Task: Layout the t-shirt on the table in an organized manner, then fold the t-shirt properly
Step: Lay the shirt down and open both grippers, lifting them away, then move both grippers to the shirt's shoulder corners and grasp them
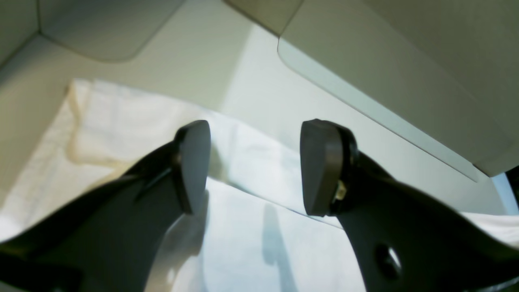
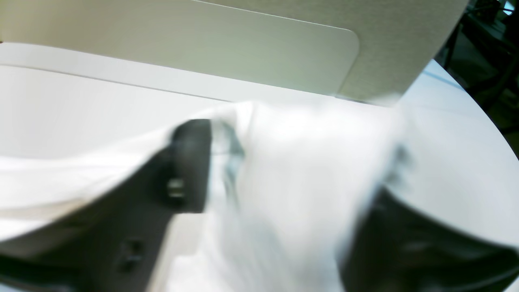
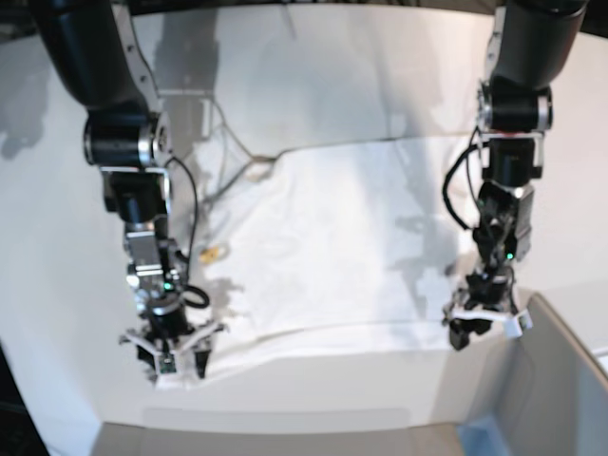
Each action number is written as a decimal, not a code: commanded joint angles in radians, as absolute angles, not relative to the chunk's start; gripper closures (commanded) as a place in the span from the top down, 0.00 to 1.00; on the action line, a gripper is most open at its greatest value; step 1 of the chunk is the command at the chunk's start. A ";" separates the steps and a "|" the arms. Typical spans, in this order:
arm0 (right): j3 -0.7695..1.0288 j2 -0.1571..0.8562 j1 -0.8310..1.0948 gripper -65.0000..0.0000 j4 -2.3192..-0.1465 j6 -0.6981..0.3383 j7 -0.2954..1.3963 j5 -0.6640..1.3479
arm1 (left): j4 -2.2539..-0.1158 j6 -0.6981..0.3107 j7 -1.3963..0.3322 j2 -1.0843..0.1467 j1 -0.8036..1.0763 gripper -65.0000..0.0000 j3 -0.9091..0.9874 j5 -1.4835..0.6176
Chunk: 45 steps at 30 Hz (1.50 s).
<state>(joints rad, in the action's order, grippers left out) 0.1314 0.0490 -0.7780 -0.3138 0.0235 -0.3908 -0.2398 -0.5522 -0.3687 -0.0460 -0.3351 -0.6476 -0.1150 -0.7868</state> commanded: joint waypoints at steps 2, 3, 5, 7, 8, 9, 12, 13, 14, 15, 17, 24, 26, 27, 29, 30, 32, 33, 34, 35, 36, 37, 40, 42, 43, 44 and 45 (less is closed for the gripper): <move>0.134 0.053 -0.816 0.62 -0.340 0.027 -0.423 -0.239 | -0.568 -0.303 -0.007 -0.341 -0.682 0.54 -0.136 -0.796; 0.134 0.053 -0.814 0.64 -0.349 0.027 -0.423 -0.239 | -0.568 -0.280 -0.007 -0.341 -0.682 0.54 -0.148 -0.796; 0.136 0.053 -0.796 0.68 -0.375 0.027 -0.423 -0.239 | -0.573 -0.266 -0.002 -0.343 -0.680 0.54 -0.176 -0.796; 0.136 0.050 -0.768 0.69 -0.423 0.028 -0.423 -0.239 | -0.587 -0.266 -0.002 -0.344 -0.664 0.54 -0.180 -0.796; 0.136 0.039 -0.745 0.69 -0.458 0.028 -0.423 -0.239 | -0.611 -0.266 -0.002 -0.344 -0.642 0.54 -0.176 -0.796; 0.136 0.031 -0.722 0.69 -0.489 0.028 -0.423 -0.239 | -0.644 -0.266 -0.004 -0.348 -0.621 0.54 -0.174 -0.796; 0.131 0.024 -0.645 0.69 -0.605 0.028 -0.423 -0.239 | -0.782 -0.266 -0.010 -0.387 -0.526 0.54 -0.173 -0.797; 0.130 0.024 -0.619 0.69 -0.641 0.027 -0.423 -0.240 | -0.834 -0.266 -0.010 -0.394 -0.492 0.54 -0.173 -0.797; 0.130 0.024 -0.590 0.69 -0.682 0.027 -0.420 -0.242 | -0.892 -0.266 -0.010 -0.395 -0.449 0.54 -0.171 -0.797; 0.130 0.024 -0.568 0.69 -0.707 0.027 -0.420 -0.242 | -0.935 -0.263 -0.010 -0.401 -0.417 0.54 -0.170 -0.797; 0.130 0.024 -0.524 0.69 -0.754 0.025 -0.418 -0.242 | -1.024 -0.262 -0.012 -0.423 -0.351 0.53 -0.162 -0.800; 0.136 0.027 -0.407 0.69 -0.935 0.022 -0.182 -0.237 | -1.260 -0.262 -0.016 -0.426 -0.147 0.47 -0.036 -0.797; 0.136 0.025 -0.363 0.69 -1.044 0.021 -0.090 -0.229 | -1.359 -0.262 -0.058 -0.426 -0.077 0.47 -0.001 -0.796; 0.131 0.025 -0.340 0.69 -1.092 0.016 -0.059 -0.217 | -1.402 -0.262 -0.081 -0.426 -0.056 0.47 0.018 -0.796; 0.134 0.024 -0.288 0.69 -1.221 -0.051 0.012 -0.163 | -1.511 -0.262 -0.139 -0.426 0.004 0.47 0.067 -0.794; 0.136 0.024 -0.268 0.69 -1.285 -0.099 0.054 -0.124 | -1.558 -0.262 -0.171 -0.426 0.031 0.47 0.091 -0.794; 0.136 0.024 -0.229 0.69 -1.397 -0.174 0.170 -0.027 | -1.636 -0.262 -0.220 -0.424 0.076 0.47 0.139 -0.794; 0.136 0.025 -0.216 0.69 -1.445 -0.197 0.236 0.025 | -1.666 -0.260 -0.245 -0.424 0.094 0.47 0.159 -0.794; 0.136 0.030 -0.200 0.69 -1.488 -0.208 0.298 0.073 | -1.689 -0.260 -0.269 -0.423 0.111 0.47 0.176 -0.794; 0.137 0.031 -0.189 0.69 -1.520 -0.208 0.348 0.110 | -1.707 -0.260 -0.292 -0.423 0.125 0.47 0.191 -0.794; 0.139 0.033 -0.176 0.69 -1.557 -0.208 0.401 0.145 | -1.725 -0.260 -0.318 -0.423 0.139 0.47 0.206 -0.794; 0.148 0.041 -0.162 0.69 -1.589 -0.209 0.444 0.176 | -1.741 -0.260 -0.338 -0.423 0.153 0.47 0.220 -0.794; 0.185 0.059 -0.125 0.69 -1.670 -0.214 0.553 0.268 | -1.787 -0.260 -0.386 -0.418 0.191 0.46 0.242 -0.794; 0.214 0.081 -0.101 0.69 -1.718 -0.216 0.616 0.335 | -1.816 -0.260 -0.401 -0.401 0.214 0.43 0.243 -0.794; 0.231 0.102 -0.087 0.69 -1.747 -0.216 0.653 0.383 | -1.834 -0.260 -0.410 -0.398 0.229 0.41 0.252 -0.794; 0.243 0.114 -0.076 0.69 -1.767 -0.216 0.687 0.424 | -1.847 -0.260 -0.420 -0.397 0.243 0.40 0.260 -0.794; 0.257 0.125 -0.062 0.69 -1.788 -0.216 0.722 0.475 | -1.854 -0.260 -0.432 -0.392 0.254 0.39 0.265 -0.794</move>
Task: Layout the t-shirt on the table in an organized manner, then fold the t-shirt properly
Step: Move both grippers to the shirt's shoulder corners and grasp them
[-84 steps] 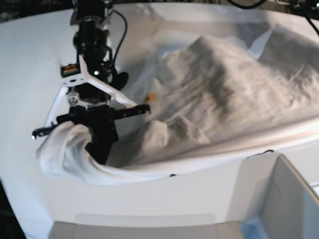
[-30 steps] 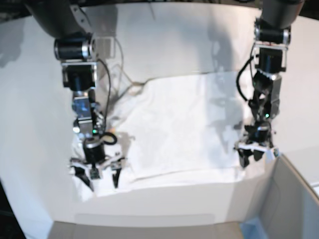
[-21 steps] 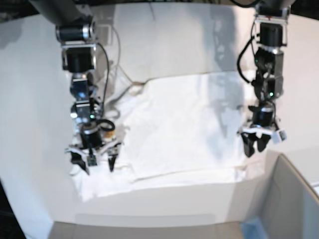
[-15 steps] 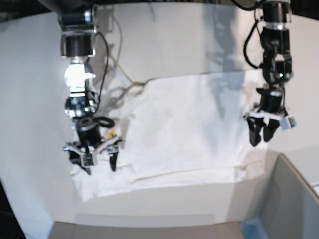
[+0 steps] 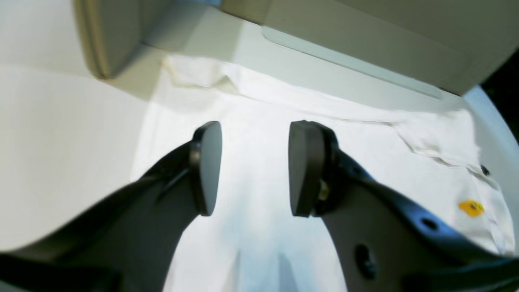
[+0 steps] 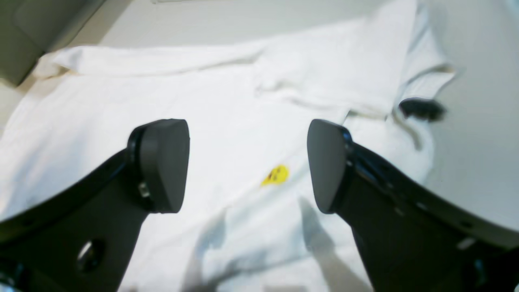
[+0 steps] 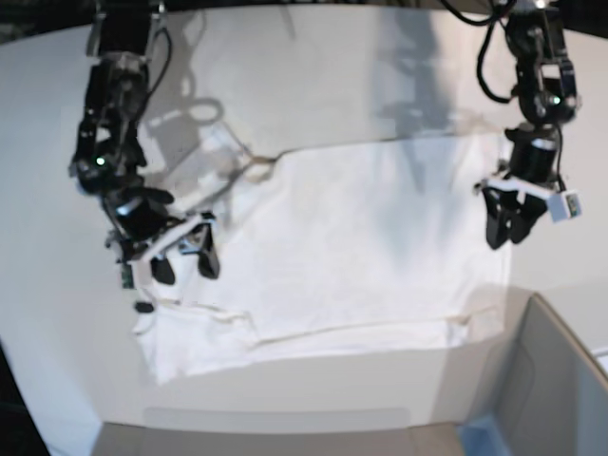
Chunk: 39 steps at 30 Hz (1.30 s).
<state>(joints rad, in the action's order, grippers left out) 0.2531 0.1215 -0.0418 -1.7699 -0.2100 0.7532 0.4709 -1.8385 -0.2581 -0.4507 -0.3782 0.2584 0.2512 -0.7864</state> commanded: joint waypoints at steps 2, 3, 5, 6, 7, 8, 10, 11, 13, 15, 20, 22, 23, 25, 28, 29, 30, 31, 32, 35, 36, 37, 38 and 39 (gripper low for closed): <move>0.308 0.148 -0.025 0.69 -1.836 -0.216 0.800 0.593 | -1.859 -0.260 -0.453 -0.387 0.266 0.39 0.286 -0.794; 0.337 0.151 -0.010 0.69 -1.854 -0.216 0.839 0.656 | -1.857 -0.260 -0.461 -0.387 0.268 0.39 0.295 -0.794; 0.412 0.150 0.033 0.69 -1.885 -0.208 0.908 0.769 | -1.856 -0.260 -0.475 -0.387 0.269 0.39 0.311 -0.794; 0.452 0.150 0.056 0.69 -1.894 -0.208 0.932 0.816 | -1.856 -0.260 -0.481 -0.387 0.269 0.39 0.315 -0.794; 0.493 0.148 0.084 0.69 -1.900 -0.208 0.960 0.865 | -1.856 -0.260 -0.490 -0.387 0.269 0.39 0.318 -0.794; 0.529 0.148 0.108 0.69 -1.902 -0.208 0.987 0.912 | -1.856 -0.260 -0.499 -0.387 0.269 0.39 0.318 -0.794; 0.579 0.148 0.160 0.69 -1.899 -0.208 1.040 0.993 | -1.856 -0.260 -0.513 -0.389 0.269 0.39 0.318 -0.794; 0.599 0.147 0.191 0.69 -1.899 -0.208 1.066 1.027 | -1.856 -0.260 -0.519 -0.390 0.268 0.39 0.317 -0.794; 0.627 0.128 0.246 0.69 -1.896 -0.205 1.099 1.081 | -1.856 -0.260 -0.527 -0.390 0.266 0.39 0.315 -0.794; 0.642 0.087 0.294 0.68 -1.894 -0.205 1.110 1.082 | -1.854 -0.260 -0.526 -0.390 0.266 0.39 0.315 -0.794; 0.605 0.007 0.315 0.58 -1.886 -0.104 1.115 0.970 | -1.854 -0.260 -0.526 -0.389 0.265 0.39 0.312 -0.794; 0.562 0.001 0.312 0.56 -1.891 -0.071 1.110 0.935 | -1.854 -0.260 -0.526 -0.387 0.265 0.39 0.311 -0.794; 0.549 -0.005 0.303 0.56 -1.891 -0.061 1.110 0.929 | -1.854 -0.260 -0.526 -0.387 0.265 0.39 0.311 -0.794; 0.541 -0.022 0.285 0.56 -1.888 -0.041 1.110 0.923 | -1.854 -0.260 -0.526 -0.389 0.265 0.39 0.311 -0.794; 0.538 -0.045 0.255 0.56 -1.880 0.051 1.112 0.921 | -1.854 -0.262 -0.526 -0.392 0.265 0.39 0.315 -0.794; 0.538 -0.048 0.245 0.56 -1.871 0.097 1.112 0.921 | -1.854 -0.262 -0.526 -0.392 0.265 0.39 0.315 -0.794; 0.536 -0.051 0.232 0.56 -1.863 0.134 1.113 0.921 | -1.854 -0.262 -0.526 -0.392 0.265 0.39 0.315 -0.794; 0.535 -0.051 0.220 0.56 -1.853 0.176 1.115 0.921 | -1.856 -0.262 -0.526 -0.392 0.265 0.39 0.315 -0.794; 0.527 -0.051 0.214 0.56 -1.842 0.216 1.115 0.921 | -1.856 -0.262 -0.526 -0.392 0.265 0.39 0.315 -0.794; 0.467 -0.047 0.213 0.56 -1.833 0.340 1.115 0.921 | -1.856 -0.262 -0.526 -0.392 0.265 0.39 0.315 -0.794; 0.450 -0.047 0.214 0.56 -1.833 0.381 1.115 0.921 | -1.856 -0.262 -0.526 -0.392 0.265 0.39 0.315 -0.794; 0.432 -0.047 0.216 0.56 -1.833 0.420 1.112 0.921 | -1.856 -0.262 -0.526 -0.392 0.265 0.39 0.315 -0.794; 0.420 -0.045 0.217 0.56 -1.833 0.452 1.112 0.921 | -1.856 -0.262 -0.526 -0.392 0.265 0.39 0.317 -0.794; 0.414 -0.045 0.217 0.56 -1.833 0.469 1.112 0.921 | -1.856 -0.262 -0.526 -0.392 0.265 0.39 0.317 -0.794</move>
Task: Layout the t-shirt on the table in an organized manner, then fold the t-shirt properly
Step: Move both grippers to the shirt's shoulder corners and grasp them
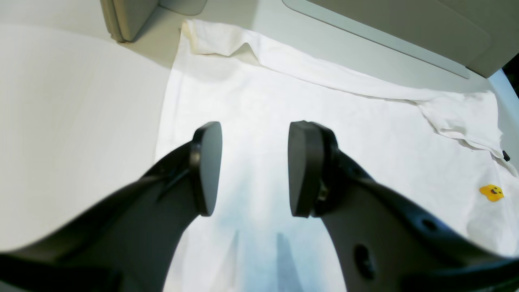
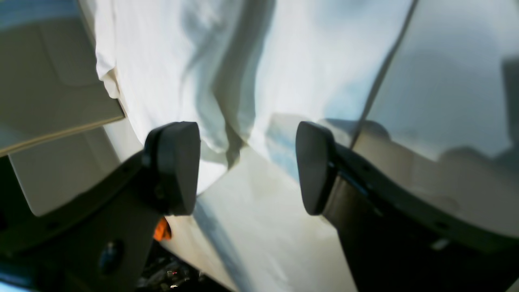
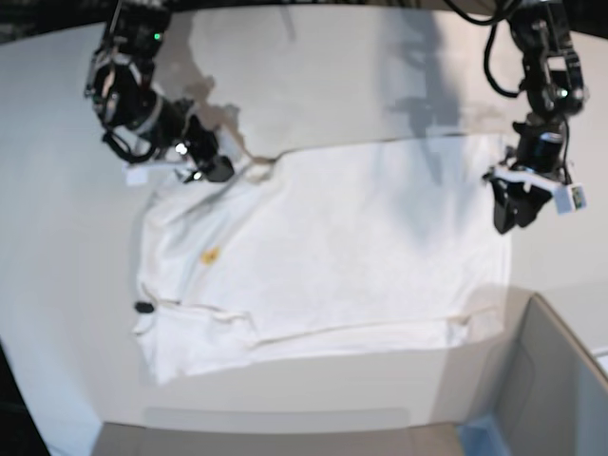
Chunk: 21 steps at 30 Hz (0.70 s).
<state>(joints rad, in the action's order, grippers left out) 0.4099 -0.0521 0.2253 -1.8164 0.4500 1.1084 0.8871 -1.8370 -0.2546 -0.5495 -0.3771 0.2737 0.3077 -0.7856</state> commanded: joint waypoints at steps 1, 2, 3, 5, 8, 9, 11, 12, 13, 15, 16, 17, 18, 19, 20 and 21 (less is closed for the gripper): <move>0.410 -0.045 0.217 0.56 -1.833 0.478 1.112 0.921 | -1.856 -0.262 -0.526 -0.392 0.265 0.39 0.317 -0.794; 0.410 -0.045 0.217 0.56 -1.833 0.481 1.112 0.920 | -1.856 -0.262 -0.526 -0.392 0.265 0.39 0.317 -0.794; 0.410 -0.036 0.217 0.56 -1.833 0.484 1.112 0.909 | -1.856 -0.262 -0.526 -0.392 0.265 0.39 0.317 -0.794; 0.410 -0.021 0.211 0.56 -1.834 0.486 1.110 0.862 | -1.856 -0.262 -0.526 -0.390 0.265 0.39 0.315 -0.794; 0.410 -0.005 0.213 0.56 -1.867 0.486 1.113 0.754 | -1.856 -0.262 -0.526 -0.389 0.265 0.39 0.315 -0.794; 0.409 -0.005 0.219 0.56 -1.888 0.486 1.115 0.725 | -1.854 -0.262 -0.526 -0.389 0.265 0.39 0.315 -0.794; 0.407 -0.008 0.239 0.56 -1.920 0.486 1.118 0.677 | -1.853 -0.262 -0.526 -0.390 0.263 0.39 0.315 -0.794; 0.407 -0.010 0.240 0.56 -1.928 0.486 1.122 0.654 | -1.853 -0.262 -0.526 -0.390 0.263 0.39 0.317 -0.794; 0.406 -0.008 0.239 0.56 -1.926 0.486 1.122 0.638 | -1.853 -0.262 -0.526 -0.390 0.263 0.39 0.317 -0.794; 0.371 -0.002 0.226 0.56 -1.906 0.486 1.122 0.602 | -1.853 -0.262 -0.526 -0.389 0.262 0.39 0.315 -0.794; 0.349 -0.002 0.219 0.56 -1.890 0.486 1.122 0.590 | -1.853 -0.262 -0.526 -0.389 0.255 0.39 0.312 -0.794; 0.334 -0.002 0.214 0.56 -1.870 0.486 1.124 0.579 | -1.853 -0.262 -0.526 -0.389 0.245 0.39 0.312 -0.794; 0.314 -0.002 0.206 0.56 -1.840 0.486 1.124 0.572 | -1.853 -0.262 -0.526 -0.387 0.236 0.39 0.312 -0.794; 0.303 -0.002 0.196 0.56 -1.819 0.486 1.122 0.562 | -1.853 -0.262 -0.526 -0.387 0.232 0.39 0.312 -0.794; 0.292 -0.004 0.186 0.56 -1.791 0.486 1.122 0.552 | -1.853 -0.262 -0.526 -0.387 0.231 0.39 0.312 -0.796; 0.286 -0.007 0.179 0.56 -1.762 0.486 1.119 0.539 | -1.853 -0.262 -0.526 -0.387 0.231 0.39 0.312 -0.796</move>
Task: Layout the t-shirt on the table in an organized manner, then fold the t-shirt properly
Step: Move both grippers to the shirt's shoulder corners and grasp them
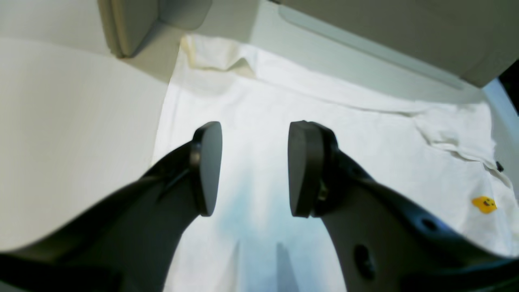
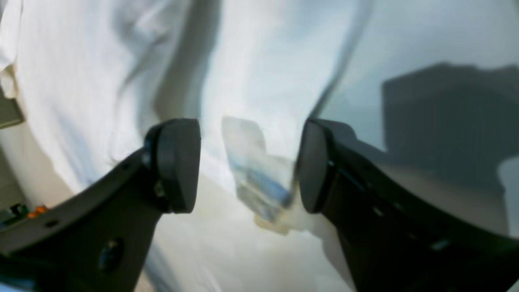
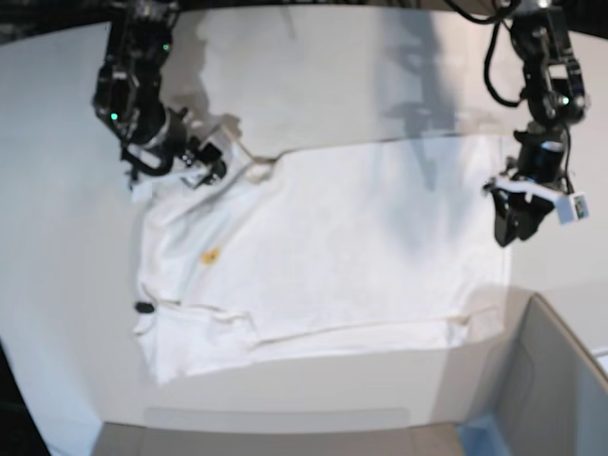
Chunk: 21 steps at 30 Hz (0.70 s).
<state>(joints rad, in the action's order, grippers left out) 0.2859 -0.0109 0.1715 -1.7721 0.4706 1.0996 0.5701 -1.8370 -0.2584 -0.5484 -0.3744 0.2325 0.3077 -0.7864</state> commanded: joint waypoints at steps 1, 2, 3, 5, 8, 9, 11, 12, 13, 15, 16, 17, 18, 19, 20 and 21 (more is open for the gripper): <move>0.285 -0.007 0.170 0.56 -1.742 0.486 1.118 0.532 | -1.854 -0.262 -0.526 -0.387 0.231 0.39 0.314 -0.796; 0.285 -0.007 0.156 0.56 -1.725 0.486 1.116 0.522 | -1.854 -0.262 -0.526 -0.387 0.231 0.39 0.314 -0.796; 0.285 -0.007 0.147 0.56 -1.715 0.486 1.118 0.519 | -1.854 -0.262 -0.526 -0.387 0.231 0.39 0.315 -0.797; 0.283 -0.007 0.137 0.56 -1.704 0.486 1.121 0.516 | -1.854 -0.262 -0.526 -0.387 0.231 0.39 0.315 -0.797; 0.257 -0.007 0.134 0.55 -1.699 0.486 1.116 0.516 | -1.853 -0.262 -0.526 -0.387 0.231 0.39 0.317 -0.796; 0.245 -0.005 0.127 0.55 -1.699 0.486 1.116 0.516 | -1.853 -0.262 -0.526 -0.387 0.229 0.39 0.317 -0.796; 0.217 -0.004 0.119 0.55 -1.696 0.486 1.118 0.516 | -1.851 -0.262 -0.526 -0.387 0.229 0.39 0.317 -0.796; 0.206 -0.002 0.119 0.55 -1.695 0.486 1.119 0.516 | -1.851 -0.262 -0.526 -0.387 0.229 0.39 0.317 -0.796; 0.202 -0.002 0.119 0.54 -1.693 0.486 1.119 0.516 | -1.853 -0.262 -0.526 -0.387 0.229 0.39 0.317 -0.796; 0.200 -0.002 0.119 0.48 -1.693 0.484 1.119 0.516 | -1.853 -0.262 -0.526 -0.387 0.229 0.39 0.317 -0.797; 0.200 -0.002 0.119 0.42 -1.693 0.483 1.118 0.516 | -1.853 -0.262 -0.526 -0.387 0.229 0.39 0.317 -0.797; 0.200 -0.002 0.119 0.36 -1.693 0.479 1.118 0.516 | -1.853 -0.262 -0.526 -0.387 0.229 0.39 0.317 -0.797; 0.202 -0.001 0.120 0.29 -1.693 0.479 1.119 0.516 | -1.853 -0.262 -0.526 -0.387 0.229 0.39 0.317 -0.799; 0.205 -0.001 0.122 0.22 -1.693 0.479 1.119 0.516 | -1.853 -0.262 -0.526 -0.387 0.229 0.39 0.317 -0.799; 0.206 -0.001 0.122 0.14 -1.693 0.479 1.118 0.516 | -1.853 -0.262 -0.526 -0.387 0.229 0.39 0.315 -0.799; 0.208 -0.001 0.124 0.07 -1.693 0.479 1.118 0.516 | -1.853 -0.262 -0.526 -0.387 0.229 0.39 0.314 -0.799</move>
<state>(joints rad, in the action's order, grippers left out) 0.2073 -0.0006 0.1173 -1.6958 0.4694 1.0782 0.5301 -1.8370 -0.2546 -0.5499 -0.3740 0.2378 0.3077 -0.7864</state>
